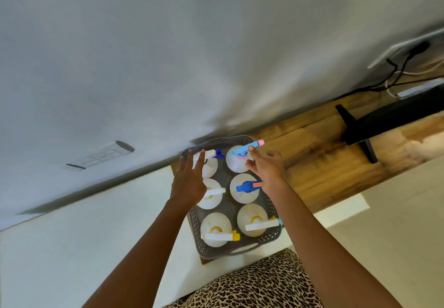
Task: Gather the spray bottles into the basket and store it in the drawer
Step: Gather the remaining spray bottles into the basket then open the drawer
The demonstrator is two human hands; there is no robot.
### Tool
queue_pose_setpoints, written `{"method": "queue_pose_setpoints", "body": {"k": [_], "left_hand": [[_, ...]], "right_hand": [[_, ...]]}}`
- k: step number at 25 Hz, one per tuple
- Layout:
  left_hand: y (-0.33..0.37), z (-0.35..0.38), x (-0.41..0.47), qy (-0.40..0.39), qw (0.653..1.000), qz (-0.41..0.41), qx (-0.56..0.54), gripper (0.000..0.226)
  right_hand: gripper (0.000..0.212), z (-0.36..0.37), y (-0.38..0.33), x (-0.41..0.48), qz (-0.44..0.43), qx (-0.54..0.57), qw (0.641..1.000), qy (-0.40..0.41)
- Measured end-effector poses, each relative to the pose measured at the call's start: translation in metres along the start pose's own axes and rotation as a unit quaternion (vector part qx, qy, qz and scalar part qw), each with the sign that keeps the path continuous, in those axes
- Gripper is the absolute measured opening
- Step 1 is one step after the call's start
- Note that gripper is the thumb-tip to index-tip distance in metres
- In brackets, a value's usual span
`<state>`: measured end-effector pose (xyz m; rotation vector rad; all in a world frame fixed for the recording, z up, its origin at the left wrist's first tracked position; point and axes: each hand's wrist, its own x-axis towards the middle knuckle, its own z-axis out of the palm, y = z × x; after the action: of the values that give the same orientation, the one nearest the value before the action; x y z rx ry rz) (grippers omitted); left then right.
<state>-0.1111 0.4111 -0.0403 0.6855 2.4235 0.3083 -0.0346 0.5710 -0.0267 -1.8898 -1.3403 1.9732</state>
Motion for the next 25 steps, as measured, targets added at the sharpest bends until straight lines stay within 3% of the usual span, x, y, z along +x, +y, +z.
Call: {"method": "queue_pose_setpoints", "body": {"k": [3,6,11,14,16,19,22,25], "left_hand": [[-0.003,-0.009,-0.006,0.022,0.999,0.035,-0.021,0.062],[-0.012,-0.020,-0.002,0.045,0.992,0.053,-0.108,0.050],[-0.019,-0.046,0.043,0.025,0.990,0.053,-0.127,0.043],[-0.014,-0.050,0.080,-0.047,0.979,-0.020,-0.195,0.055],[-0.012,-0.046,0.106,-0.094,0.971,-0.045,-0.214,0.057],[-0.004,-0.034,0.134,-0.122,0.980,-0.040,-0.153,0.055],[0.005,-0.013,0.154,-0.152,0.981,-0.019,-0.116,0.047],[0.004,0.006,0.170,-0.197,0.977,0.016,-0.084,0.022]], "right_hand": [[0.043,-0.014,0.004,-0.036,-0.087,0.040,0.995,0.040],[0.029,-0.033,0.025,-0.074,-0.183,0.074,0.975,0.107],[0.011,-0.052,0.090,-0.104,-0.230,0.144,0.933,0.234],[0.020,-0.051,0.143,-0.095,-0.150,0.196,0.922,0.298],[0.037,-0.047,0.179,-0.079,-0.045,0.199,0.935,0.289],[0.054,-0.032,0.209,-0.056,0.086,0.236,0.936,0.245],[0.045,-0.016,0.227,-0.031,0.115,0.309,0.918,0.220],[0.037,-0.006,0.238,-0.019,0.101,0.346,0.902,0.237]]}}
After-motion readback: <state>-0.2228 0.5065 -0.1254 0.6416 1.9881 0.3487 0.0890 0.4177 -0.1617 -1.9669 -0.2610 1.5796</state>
